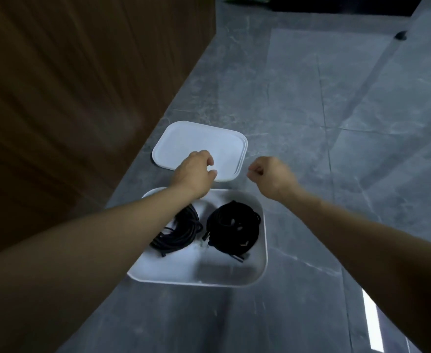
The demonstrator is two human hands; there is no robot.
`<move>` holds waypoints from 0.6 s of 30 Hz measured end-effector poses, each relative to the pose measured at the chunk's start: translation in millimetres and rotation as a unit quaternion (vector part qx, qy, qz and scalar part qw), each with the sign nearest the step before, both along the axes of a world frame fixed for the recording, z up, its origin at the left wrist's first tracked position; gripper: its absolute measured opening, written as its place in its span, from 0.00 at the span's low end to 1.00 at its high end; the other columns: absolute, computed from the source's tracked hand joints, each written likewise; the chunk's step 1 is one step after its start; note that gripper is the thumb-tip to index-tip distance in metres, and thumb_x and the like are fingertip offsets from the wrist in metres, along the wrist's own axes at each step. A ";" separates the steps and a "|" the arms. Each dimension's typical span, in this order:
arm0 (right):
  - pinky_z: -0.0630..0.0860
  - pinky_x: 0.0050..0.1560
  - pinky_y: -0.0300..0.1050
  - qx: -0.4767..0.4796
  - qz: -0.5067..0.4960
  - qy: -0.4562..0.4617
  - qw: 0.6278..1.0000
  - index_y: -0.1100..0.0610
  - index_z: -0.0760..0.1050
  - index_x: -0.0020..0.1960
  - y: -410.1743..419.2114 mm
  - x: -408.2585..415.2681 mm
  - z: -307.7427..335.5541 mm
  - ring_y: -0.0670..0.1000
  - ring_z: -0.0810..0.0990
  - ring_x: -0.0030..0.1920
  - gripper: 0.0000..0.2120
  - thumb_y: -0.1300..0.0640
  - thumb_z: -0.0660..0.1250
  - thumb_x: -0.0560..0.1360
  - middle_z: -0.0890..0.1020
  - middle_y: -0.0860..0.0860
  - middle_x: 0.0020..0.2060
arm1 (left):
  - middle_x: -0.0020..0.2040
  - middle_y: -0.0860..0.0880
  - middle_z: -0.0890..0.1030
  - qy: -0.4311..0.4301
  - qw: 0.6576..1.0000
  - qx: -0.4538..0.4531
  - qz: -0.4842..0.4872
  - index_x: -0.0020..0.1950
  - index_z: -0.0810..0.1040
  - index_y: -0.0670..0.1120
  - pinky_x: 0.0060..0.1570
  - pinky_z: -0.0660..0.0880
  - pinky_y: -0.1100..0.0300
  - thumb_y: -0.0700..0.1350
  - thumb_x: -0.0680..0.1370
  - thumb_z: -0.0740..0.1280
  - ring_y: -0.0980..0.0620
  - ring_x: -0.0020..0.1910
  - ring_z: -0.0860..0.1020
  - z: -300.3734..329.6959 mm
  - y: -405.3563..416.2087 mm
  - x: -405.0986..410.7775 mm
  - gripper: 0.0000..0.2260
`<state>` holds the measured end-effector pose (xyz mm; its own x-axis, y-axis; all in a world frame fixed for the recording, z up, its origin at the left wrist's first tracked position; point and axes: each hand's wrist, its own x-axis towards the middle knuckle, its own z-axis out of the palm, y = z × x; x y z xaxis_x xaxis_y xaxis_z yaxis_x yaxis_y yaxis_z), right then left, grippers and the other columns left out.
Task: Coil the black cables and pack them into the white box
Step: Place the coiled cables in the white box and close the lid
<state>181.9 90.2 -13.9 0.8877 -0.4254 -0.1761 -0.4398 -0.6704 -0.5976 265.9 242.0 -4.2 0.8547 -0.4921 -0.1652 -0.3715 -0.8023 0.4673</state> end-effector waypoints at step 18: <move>0.68 0.50 0.46 -0.165 0.247 0.055 0.953 0.57 0.75 0.47 -13.7 71.5 -71.2 0.57 0.70 0.56 0.06 0.65 0.65 0.73 0.76 0.56 0.53 | 0.63 0.45 0.72 0.034 0.998 0.060 -0.013 0.63 0.73 0.45 0.57 0.70 0.57 0.42 0.75 0.69 0.47 0.60 0.73 -54.9 -0.4 54.9 0.17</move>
